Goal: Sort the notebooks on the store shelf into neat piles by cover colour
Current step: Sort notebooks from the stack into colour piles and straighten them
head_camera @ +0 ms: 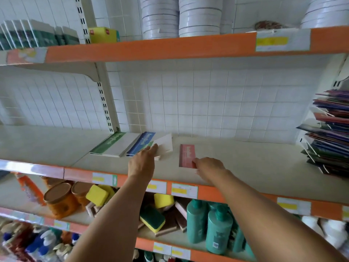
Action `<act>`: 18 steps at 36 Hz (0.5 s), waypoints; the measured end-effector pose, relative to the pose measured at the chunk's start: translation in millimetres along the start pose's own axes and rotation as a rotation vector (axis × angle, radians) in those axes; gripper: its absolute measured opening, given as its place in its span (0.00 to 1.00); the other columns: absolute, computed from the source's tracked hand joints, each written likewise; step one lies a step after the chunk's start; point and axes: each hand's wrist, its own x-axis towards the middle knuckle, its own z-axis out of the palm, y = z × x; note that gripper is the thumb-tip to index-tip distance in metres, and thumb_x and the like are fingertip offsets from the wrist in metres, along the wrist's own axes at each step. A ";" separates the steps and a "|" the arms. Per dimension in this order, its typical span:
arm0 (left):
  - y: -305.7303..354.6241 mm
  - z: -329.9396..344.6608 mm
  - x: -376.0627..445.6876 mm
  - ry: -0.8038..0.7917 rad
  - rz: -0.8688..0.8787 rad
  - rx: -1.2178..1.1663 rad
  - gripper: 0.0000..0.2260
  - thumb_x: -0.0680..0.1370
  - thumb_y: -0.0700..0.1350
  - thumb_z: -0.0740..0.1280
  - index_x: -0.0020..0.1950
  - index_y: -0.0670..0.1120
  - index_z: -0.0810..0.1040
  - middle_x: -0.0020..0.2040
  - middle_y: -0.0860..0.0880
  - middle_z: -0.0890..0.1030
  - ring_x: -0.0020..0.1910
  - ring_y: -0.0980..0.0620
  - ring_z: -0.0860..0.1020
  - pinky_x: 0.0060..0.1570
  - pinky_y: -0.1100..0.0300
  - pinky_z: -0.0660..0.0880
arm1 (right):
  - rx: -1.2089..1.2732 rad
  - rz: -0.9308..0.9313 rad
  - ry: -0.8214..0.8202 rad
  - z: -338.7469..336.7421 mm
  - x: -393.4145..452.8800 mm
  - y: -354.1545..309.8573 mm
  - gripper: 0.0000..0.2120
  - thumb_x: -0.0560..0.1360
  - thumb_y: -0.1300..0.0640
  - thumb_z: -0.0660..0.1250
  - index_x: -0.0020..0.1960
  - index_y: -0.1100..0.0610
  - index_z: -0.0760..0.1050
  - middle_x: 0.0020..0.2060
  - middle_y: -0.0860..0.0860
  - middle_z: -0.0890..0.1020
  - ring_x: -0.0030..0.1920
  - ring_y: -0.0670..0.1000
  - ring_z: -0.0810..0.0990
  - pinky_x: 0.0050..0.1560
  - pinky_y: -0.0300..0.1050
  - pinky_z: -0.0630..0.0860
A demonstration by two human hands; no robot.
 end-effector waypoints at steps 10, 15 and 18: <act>-34.4 16.8 38.4 -0.016 0.073 0.003 0.22 0.79 0.35 0.55 0.71 0.51 0.66 0.64 0.47 0.75 0.56 0.42 0.77 0.49 0.50 0.73 | 0.073 0.062 -0.145 10.3 46.5 -13.6 0.23 0.80 0.51 0.58 0.74 0.53 0.60 0.64 0.56 0.71 0.64 0.58 0.71 0.59 0.50 0.70; -53.1 22.0 61.6 -0.021 0.137 0.002 0.22 0.79 0.36 0.55 0.72 0.52 0.65 0.65 0.48 0.74 0.56 0.42 0.77 0.48 0.51 0.73 | 0.113 0.106 -0.223 5.0 61.2 -21.3 0.25 0.81 0.48 0.56 0.75 0.55 0.58 0.69 0.56 0.67 0.68 0.59 0.68 0.65 0.54 0.68; -65.8 26.0 73.7 -0.023 0.180 -0.014 0.22 0.80 0.36 0.55 0.72 0.52 0.64 0.64 0.47 0.74 0.55 0.41 0.77 0.48 0.51 0.74 | 0.127 0.146 -0.230 3.1 67.3 -25.4 0.24 0.82 0.47 0.53 0.75 0.55 0.58 0.70 0.56 0.66 0.68 0.58 0.67 0.66 0.54 0.67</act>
